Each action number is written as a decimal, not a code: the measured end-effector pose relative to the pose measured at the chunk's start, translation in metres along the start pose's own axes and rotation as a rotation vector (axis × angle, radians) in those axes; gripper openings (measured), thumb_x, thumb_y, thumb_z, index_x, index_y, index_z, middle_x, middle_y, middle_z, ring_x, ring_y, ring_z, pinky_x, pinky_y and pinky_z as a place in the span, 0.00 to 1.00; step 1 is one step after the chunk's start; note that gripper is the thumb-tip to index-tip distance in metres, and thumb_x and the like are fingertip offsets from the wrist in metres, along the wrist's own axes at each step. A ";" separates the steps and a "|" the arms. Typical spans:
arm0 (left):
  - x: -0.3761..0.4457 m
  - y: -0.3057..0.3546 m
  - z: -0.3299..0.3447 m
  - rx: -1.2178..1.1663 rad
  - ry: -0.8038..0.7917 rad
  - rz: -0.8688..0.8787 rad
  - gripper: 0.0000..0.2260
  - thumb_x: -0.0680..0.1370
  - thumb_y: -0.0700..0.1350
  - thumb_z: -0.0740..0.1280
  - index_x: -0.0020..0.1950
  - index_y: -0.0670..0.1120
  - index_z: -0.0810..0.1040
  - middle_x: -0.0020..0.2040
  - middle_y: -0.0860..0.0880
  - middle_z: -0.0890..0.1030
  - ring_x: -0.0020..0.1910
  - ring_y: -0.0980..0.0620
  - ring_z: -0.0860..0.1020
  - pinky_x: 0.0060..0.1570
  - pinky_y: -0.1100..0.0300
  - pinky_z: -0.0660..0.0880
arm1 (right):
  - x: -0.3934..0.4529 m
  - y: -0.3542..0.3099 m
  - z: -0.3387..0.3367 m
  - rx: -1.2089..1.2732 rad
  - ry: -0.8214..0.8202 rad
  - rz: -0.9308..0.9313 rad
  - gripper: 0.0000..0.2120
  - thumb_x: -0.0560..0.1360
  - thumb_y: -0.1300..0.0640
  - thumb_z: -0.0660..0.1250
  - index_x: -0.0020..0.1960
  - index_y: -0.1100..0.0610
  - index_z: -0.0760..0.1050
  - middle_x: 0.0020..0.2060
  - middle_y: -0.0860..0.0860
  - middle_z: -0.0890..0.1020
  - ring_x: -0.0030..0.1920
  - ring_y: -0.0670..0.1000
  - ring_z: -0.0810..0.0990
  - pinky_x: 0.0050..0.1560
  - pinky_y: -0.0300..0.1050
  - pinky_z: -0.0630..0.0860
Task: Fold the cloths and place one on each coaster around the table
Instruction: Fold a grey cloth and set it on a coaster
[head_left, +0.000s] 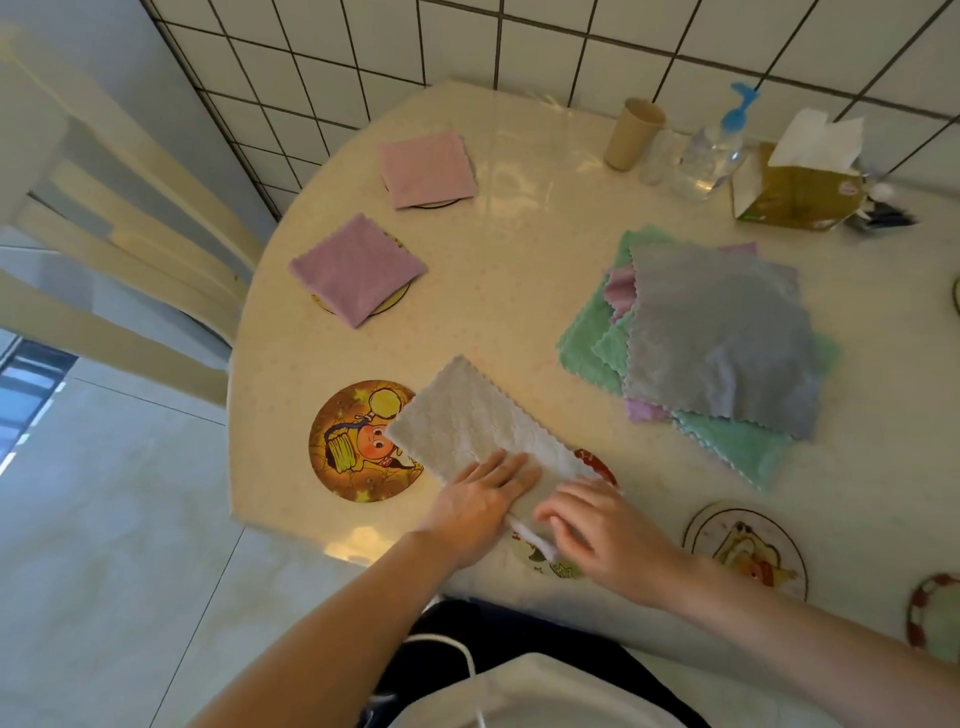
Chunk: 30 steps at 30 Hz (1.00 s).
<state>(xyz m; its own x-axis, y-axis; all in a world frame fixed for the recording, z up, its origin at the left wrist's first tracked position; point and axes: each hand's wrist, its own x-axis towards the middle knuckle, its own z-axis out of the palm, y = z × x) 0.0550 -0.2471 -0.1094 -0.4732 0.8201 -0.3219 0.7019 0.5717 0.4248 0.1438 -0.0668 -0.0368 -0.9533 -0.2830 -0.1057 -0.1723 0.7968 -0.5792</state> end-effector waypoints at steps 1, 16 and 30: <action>-0.006 -0.006 0.002 -0.004 -0.003 0.043 0.27 0.82 0.49 0.57 0.78 0.55 0.50 0.79 0.52 0.51 0.77 0.49 0.50 0.75 0.51 0.52 | -0.002 0.007 -0.002 0.012 -0.002 0.010 0.11 0.77 0.62 0.59 0.55 0.55 0.76 0.49 0.46 0.79 0.51 0.42 0.74 0.56 0.35 0.69; -0.085 -0.049 0.014 -0.052 0.112 0.085 0.23 0.77 0.54 0.56 0.71 0.51 0.70 0.71 0.50 0.71 0.72 0.51 0.66 0.70 0.48 0.66 | 0.029 0.052 0.038 -0.377 -0.222 -0.395 0.22 0.73 0.63 0.54 0.62 0.53 0.77 0.61 0.47 0.78 0.64 0.46 0.74 0.64 0.49 0.72; -0.058 -0.049 -0.017 -1.114 0.462 -0.888 0.17 0.77 0.50 0.68 0.34 0.40 0.74 0.31 0.46 0.75 0.32 0.48 0.76 0.37 0.45 0.81 | 0.083 0.018 0.035 0.311 -0.024 0.533 0.10 0.79 0.50 0.60 0.43 0.55 0.73 0.30 0.49 0.75 0.27 0.46 0.71 0.27 0.40 0.67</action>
<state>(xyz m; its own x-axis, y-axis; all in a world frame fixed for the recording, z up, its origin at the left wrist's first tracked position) 0.0390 -0.3228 -0.0971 -0.7876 0.0180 -0.6159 -0.5514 0.4255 0.7176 0.0703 -0.0948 -0.0840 -0.8819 0.0964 -0.4615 0.4100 0.6401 -0.6498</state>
